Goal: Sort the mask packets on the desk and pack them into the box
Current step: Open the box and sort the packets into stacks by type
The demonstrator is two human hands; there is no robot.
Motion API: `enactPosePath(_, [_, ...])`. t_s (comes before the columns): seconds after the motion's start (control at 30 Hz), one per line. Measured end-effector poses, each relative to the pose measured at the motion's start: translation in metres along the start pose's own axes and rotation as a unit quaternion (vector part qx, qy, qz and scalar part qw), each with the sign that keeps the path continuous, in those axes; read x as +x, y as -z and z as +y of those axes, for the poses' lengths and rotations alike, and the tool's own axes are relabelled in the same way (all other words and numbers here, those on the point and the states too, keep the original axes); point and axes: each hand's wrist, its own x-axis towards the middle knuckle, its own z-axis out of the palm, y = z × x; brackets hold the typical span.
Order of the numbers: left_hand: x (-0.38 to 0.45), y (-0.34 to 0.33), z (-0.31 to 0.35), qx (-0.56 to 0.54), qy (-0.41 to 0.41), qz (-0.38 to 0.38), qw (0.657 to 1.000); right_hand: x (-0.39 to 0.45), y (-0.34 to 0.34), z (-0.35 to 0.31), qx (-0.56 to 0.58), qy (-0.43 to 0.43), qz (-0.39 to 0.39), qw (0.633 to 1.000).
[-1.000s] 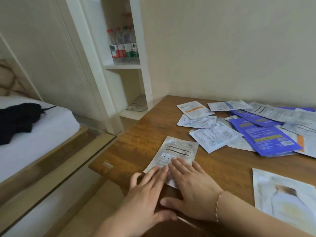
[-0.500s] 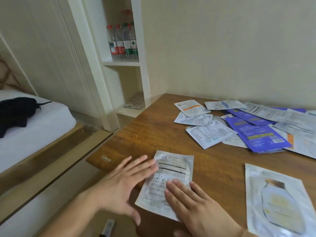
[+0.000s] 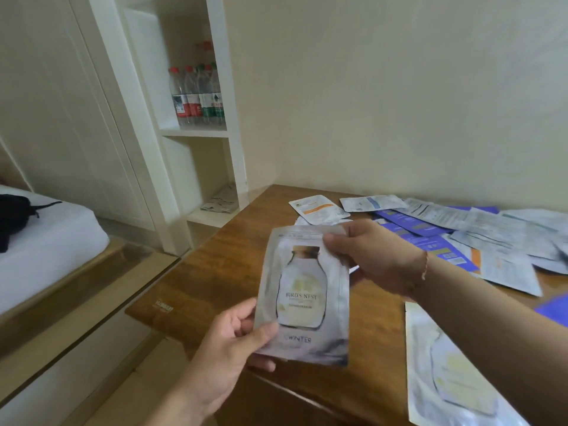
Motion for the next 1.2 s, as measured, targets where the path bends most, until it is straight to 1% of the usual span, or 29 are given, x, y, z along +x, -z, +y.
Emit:
enactPosePath(0.07, [0.000,-0.007,0.002,-0.011,0.006,0.011,1.000,0.007,0.009,0.018,0.040,-0.059,-0.003,0.997])
enactPosePath(0.1, [0.000,-0.009,0.001,-0.003,0.001,0.012,1.000,0.007,0.012,0.025,0.050,-0.073,-0.001,0.996])
enactPosePath(0.17, [0.000,-0.010,0.001,0.015,-0.003,-0.005,1.000,0.002,0.019,0.034,0.060,-0.070,0.016,0.996])
enactPosePath(0.23, [-0.004,-0.017,0.002,0.039,-0.010,-0.027,0.999,-0.007,0.030,0.041,0.064,-0.052,0.052,0.995])
enactPosePath(0.33, [-0.007,-0.042,-0.001,0.116,-0.019,-0.082,0.990,-0.031,0.058,0.055,0.059,-0.026,0.102,0.993])
enactPosePath(0.37, [-0.006,-0.055,-0.004,0.164,-0.031,-0.097,0.981,-0.040,0.068,0.062,0.049,-0.025,0.123,0.991])
enactPosePath(0.43, [-0.004,-0.084,-0.010,0.267,-0.053,-0.079,0.959,-0.059,0.087,0.078,0.014,-0.032,0.166,0.985])
enactPosePath(0.47, [-0.003,-0.099,-0.012,0.300,-0.070,-0.072,0.948,-0.069,0.095,0.085,-0.009,-0.038,0.187,0.982])
enactPosePath(0.53, [0.001,-0.120,-0.020,0.354,-0.118,-0.083,0.924,-0.085,0.108,0.100,-0.065,-0.048,0.217,0.973])
enactPosePath(0.63, [0.010,-0.130,-0.042,0.410,-0.197,-0.085,0.886,-0.096,0.121,0.119,-0.169,-0.048,0.244,0.954])
enactPosePath(0.73, [0.014,-0.130,-0.053,0.440,-0.244,-0.086,0.860,-0.098,0.128,0.136,-0.299,-0.081,0.239,0.920])
enactPosePath(0.8, [0.013,-0.130,-0.053,0.449,-0.246,-0.083,0.855,-0.098,0.130,0.145,-0.364,-0.092,0.231,0.898])
enactPosePath(0.93, [0.008,-0.133,-0.051,0.432,-0.227,-0.106,0.866,-0.106,0.127,0.147,-0.414,-0.031,0.201,0.887])
enactPosePath(1.0, [0.008,-0.136,-0.050,0.417,-0.254,-0.114,0.865,-0.113,0.122,0.144,-0.461,-0.032,0.160,0.873])
enactPosePath(1.07, [0.009,-0.137,-0.052,0.406,-0.284,-0.120,0.860,-0.120,0.118,0.144,-0.505,-0.026,0.138,0.852])
enactPosePath(1.2, [0.007,-0.139,-0.053,0.402,-0.320,-0.123,0.849,-0.129,0.109,0.152,-0.543,0.014,0.147,0.827])
